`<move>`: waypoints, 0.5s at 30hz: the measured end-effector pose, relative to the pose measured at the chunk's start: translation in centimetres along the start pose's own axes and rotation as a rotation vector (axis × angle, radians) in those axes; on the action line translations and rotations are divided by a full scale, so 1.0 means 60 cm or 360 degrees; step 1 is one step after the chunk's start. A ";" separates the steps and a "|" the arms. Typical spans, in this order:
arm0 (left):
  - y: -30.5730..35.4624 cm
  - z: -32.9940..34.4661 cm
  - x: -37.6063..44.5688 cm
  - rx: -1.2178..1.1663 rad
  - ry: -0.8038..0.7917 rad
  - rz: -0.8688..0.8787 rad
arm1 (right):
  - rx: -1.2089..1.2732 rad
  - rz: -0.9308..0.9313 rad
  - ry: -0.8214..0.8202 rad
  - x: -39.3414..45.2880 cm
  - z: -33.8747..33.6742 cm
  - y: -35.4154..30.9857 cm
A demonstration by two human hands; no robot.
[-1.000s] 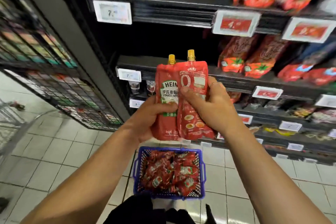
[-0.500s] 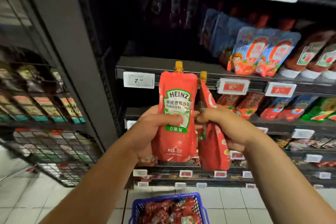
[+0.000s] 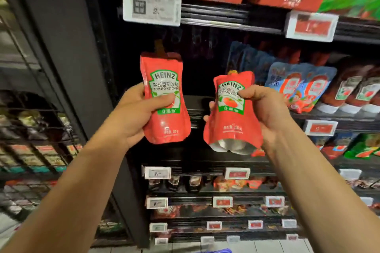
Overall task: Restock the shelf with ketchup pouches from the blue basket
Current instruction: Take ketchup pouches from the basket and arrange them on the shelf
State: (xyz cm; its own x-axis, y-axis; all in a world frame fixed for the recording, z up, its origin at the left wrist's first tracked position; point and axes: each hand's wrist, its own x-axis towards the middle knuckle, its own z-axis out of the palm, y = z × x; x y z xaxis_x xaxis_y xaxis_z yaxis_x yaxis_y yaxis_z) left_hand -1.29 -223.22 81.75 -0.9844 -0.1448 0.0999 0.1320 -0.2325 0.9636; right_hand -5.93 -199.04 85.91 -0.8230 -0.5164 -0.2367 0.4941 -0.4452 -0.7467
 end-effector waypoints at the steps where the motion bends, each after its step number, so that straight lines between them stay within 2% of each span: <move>1: 0.007 0.002 0.011 0.0039 0.0046 0.0039 | 0.0003 0.0011 0.0023 0.008 -0.001 -0.003; 4: 0.021 0.007 0.048 0.0197 0.0134 0.0152 | -0.0042 0.0025 0.0049 0.028 0.000 -0.016; 10: 0.027 0.007 0.137 0.0555 0.0340 0.0265 | -0.0625 -0.0154 0.0083 0.065 -0.001 -0.037; 15: 0.011 -0.003 0.189 0.0706 0.0476 0.0352 | -0.0620 -0.0272 0.0106 0.081 -0.006 -0.051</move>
State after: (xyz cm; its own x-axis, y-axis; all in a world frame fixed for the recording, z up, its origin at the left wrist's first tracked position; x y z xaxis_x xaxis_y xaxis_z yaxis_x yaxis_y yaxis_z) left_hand -12.34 -225.18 83.47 -0.8547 -0.4247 0.2984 0.2060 0.2501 0.9461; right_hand -11.57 -199.93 86.84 -0.9065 -0.4049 -0.1196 0.2171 -0.2039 -0.9546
